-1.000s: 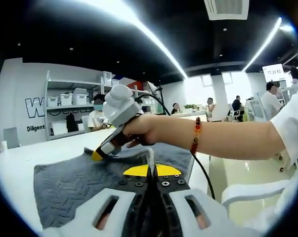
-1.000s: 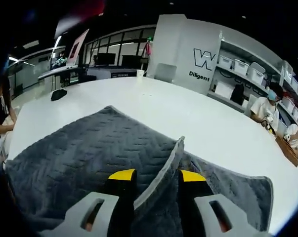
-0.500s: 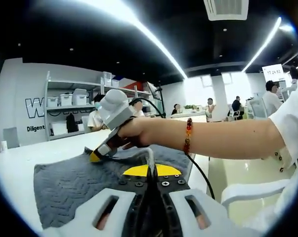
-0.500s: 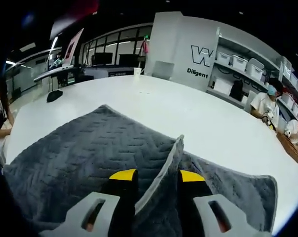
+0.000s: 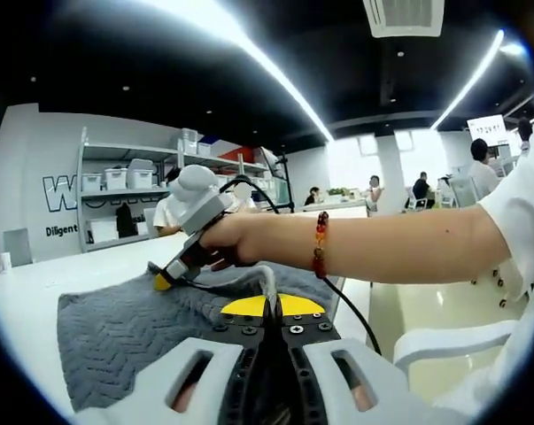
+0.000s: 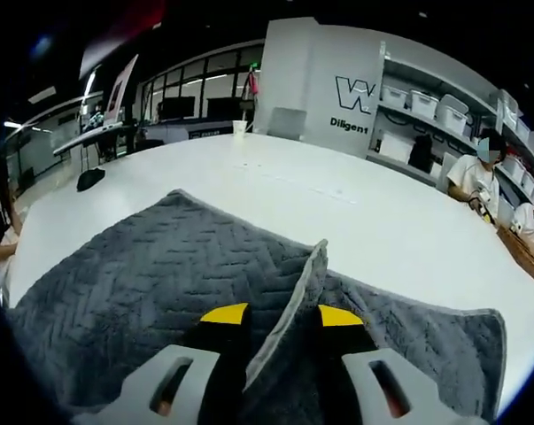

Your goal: Open the folded towel by lifting each exposed corner and separating the folded layers until the towel lies flat within the target outline without major curled edges

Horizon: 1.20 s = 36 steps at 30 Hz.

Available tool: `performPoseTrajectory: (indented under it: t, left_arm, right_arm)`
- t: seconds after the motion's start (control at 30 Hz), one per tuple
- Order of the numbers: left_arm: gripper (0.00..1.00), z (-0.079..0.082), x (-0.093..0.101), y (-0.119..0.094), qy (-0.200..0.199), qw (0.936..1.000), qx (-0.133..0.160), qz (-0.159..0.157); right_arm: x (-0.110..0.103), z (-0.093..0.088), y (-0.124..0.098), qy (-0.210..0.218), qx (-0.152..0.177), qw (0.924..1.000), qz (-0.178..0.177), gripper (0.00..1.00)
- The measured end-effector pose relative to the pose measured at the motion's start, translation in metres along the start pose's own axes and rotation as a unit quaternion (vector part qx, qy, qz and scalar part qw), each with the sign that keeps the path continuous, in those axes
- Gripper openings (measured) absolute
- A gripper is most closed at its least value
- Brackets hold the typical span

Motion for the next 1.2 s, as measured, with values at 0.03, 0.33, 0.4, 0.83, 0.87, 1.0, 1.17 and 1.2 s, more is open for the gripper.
performPoseTrajectory:
  t: [0.03, 0.33, 0.4, 0.83, 0.87, 1.0, 1.17, 1.2]
  left_arm:
    - [0.00, 0.000, 0.000, 0.000, -0.001, 1.0000, 0.000, 0.000]
    - [0.00, 0.000, -0.001, 0.000, -0.002, 1.0000, 0.001, -0.002]
    - [0.00, 0.000, 0.000, -0.001, 0.000, 1.0000, 0.000, -0.003]
    - [0.00, 0.000, 0.000, 0.000, -0.001, 1.0000, 0.001, -0.005]
    - [0.00, 0.000, 0.002, 0.000, 0.000, 1.0000, 0.001, -0.005]
    - [0.00, -0.001, 0.003, -0.001, -0.001, 1.0000, 0.002, -0.005]
    - [0.00, -0.002, 0.006, -0.001, -0.001, 1.0000, 0.002, -0.004]
    - [0.00, -0.002, 0.006, -0.001, -0.001, 1.0000, 0.002, -0.004]
  right_arm:
    - [0.000, 0.000, 0.000, 0.001, 0.000, 1.0000, 0.000, 0.23]
    - [0.005, 0.006, 0.007, 0.008, -0.003, 1.0000, -0.001, 0.23]
    - [0.008, 0.008, 0.008, 0.010, -0.002, 0.9999, -0.004, 0.23]
    - [0.018, 0.022, 0.016, 0.031, 0.016, 0.9994, -0.007, 0.16]
    - [0.019, 0.023, 0.016, 0.032, 0.016, 0.9993, -0.009, 0.15]
    - [0.027, 0.024, 0.016, 0.047, 0.025, 0.9984, -0.019, 0.10]
    - [0.033, 0.029, 0.015, 0.054, 0.036, 0.9977, -0.021, 0.01]
    - [0.034, 0.030, 0.015, 0.053, 0.038, 0.9977, -0.021, 0.00]
Point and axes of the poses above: the point that each gripper's makers call its tool centre point, and the gripper's own axes: y roughly forward along the fingers, x roughly to its right, z roughly out of its top, the point moved 4 cm from there along -y, roughly backward along the fingers, and after that the axes turned 12 degrees about -x, right-handed, at the moved point
